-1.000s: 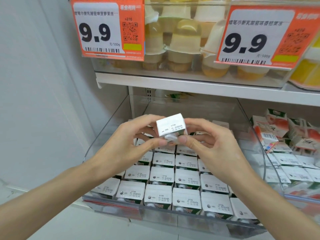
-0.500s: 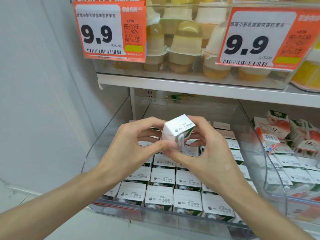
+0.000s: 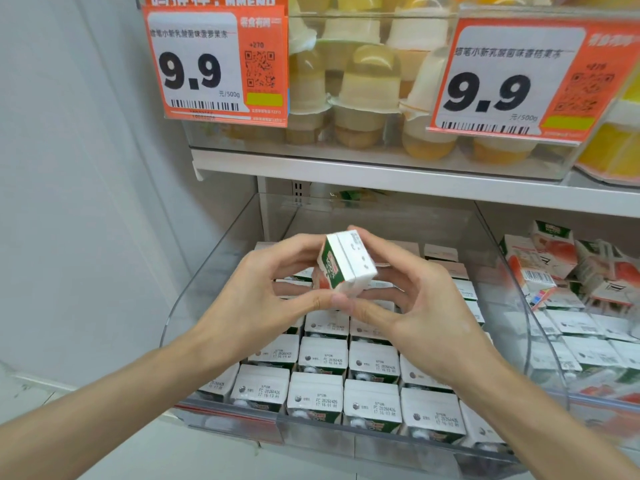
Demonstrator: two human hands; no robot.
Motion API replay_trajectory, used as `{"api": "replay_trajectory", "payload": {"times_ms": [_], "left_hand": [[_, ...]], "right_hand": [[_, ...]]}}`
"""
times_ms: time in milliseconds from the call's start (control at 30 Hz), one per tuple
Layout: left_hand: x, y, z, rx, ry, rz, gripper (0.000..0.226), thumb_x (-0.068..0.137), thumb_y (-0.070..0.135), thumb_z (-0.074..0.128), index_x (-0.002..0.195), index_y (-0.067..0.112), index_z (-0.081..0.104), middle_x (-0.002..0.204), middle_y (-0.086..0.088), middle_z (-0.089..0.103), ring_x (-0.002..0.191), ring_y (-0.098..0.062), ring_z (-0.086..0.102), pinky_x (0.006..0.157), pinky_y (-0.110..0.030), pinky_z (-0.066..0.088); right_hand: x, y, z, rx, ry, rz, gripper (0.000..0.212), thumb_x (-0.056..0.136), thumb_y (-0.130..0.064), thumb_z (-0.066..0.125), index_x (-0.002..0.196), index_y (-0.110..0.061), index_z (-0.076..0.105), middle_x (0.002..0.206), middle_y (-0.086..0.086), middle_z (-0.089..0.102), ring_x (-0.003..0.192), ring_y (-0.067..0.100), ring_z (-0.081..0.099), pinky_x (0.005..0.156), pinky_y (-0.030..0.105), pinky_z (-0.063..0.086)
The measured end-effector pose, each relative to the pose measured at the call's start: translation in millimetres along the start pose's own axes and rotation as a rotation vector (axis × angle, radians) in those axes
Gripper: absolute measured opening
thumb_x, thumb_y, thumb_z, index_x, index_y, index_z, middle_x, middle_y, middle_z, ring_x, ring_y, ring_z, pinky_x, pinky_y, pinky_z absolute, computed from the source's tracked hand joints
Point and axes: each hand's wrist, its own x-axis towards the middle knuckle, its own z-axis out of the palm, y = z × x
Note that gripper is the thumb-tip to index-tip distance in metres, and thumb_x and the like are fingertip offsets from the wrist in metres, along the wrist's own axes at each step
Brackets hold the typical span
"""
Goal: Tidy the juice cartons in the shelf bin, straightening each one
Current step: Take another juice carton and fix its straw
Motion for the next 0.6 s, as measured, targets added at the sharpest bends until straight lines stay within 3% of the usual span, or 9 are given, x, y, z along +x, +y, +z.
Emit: {"api": "replay_trajectory", "payload": {"times_ms": [100, 233, 433, 533, 600], "left_hand": [[0, 0, 1, -0.049, 0.059, -0.065, 0.06, 0.073, 0.042, 0.085, 0.128, 0.033, 0.065, 0.125, 0.023, 0.072, 0.121, 0.002, 0.067, 0.099, -0.037, 0.061], [-1, -5, 3, -0.107, 0.032, -0.128, 0.057, 0.071, 0.041, 0.087, 0.12, 0.032, 0.06, 0.124, 0.019, 0.072, 0.119, -0.005, 0.069, 0.087, -0.039, 0.066], [2, -8, -2, -0.106, 0.028, -0.096, 0.053, 0.084, 0.03, 0.078, 0.135, 0.032, 0.06, 0.122, 0.012, 0.073, 0.112, -0.012, 0.072, 0.091, -0.039, 0.063], [0, -9, 1, -0.1, 0.021, -0.103, 0.057, 0.085, 0.03, 0.079, 0.138, 0.036, 0.058, 0.118, 0.007, 0.072, 0.109, -0.016, 0.074, 0.093, -0.043, 0.063], [-1, -10, 2, -0.124, 0.034, -0.096, 0.061, 0.086, 0.037, 0.076, 0.143, 0.04, 0.051, 0.115, 0.003, 0.071, 0.105, -0.017, 0.076, 0.094, -0.045, 0.062]], "right_hand": [[-1, -2, 3, -0.084, 0.014, 0.0, 0.079, 0.078, -0.027, 0.093, 0.143, -0.044, 0.053, 0.131, -0.023, 0.067, 0.121, 0.003, 0.066, 0.097, 0.03, 0.059], [-3, -2, 8, -0.104, 0.048, 0.038, 0.059, 0.079, -0.039, 0.09, 0.127, -0.044, 0.057, 0.128, -0.02, 0.068, 0.117, 0.004, 0.068, 0.098, 0.034, 0.059], [-1, -5, 2, 0.166, 0.116, 0.108, 0.06, 0.087, -0.002, 0.082, 0.134, -0.034, 0.062, 0.123, -0.006, 0.074, 0.116, 0.008, 0.072, 0.105, 0.032, 0.057], [1, -7, -1, 0.222, 0.146, 0.158, 0.056, 0.088, 0.0, 0.08, 0.132, -0.029, 0.062, 0.115, -0.004, 0.079, 0.109, 0.01, 0.076, 0.1, 0.031, 0.06], [2, -10, -3, 0.239, 0.139, 0.19, 0.053, 0.091, -0.008, 0.079, 0.133, -0.034, 0.059, 0.111, -0.009, 0.08, 0.103, 0.01, 0.078, 0.095, 0.033, 0.062]]}}
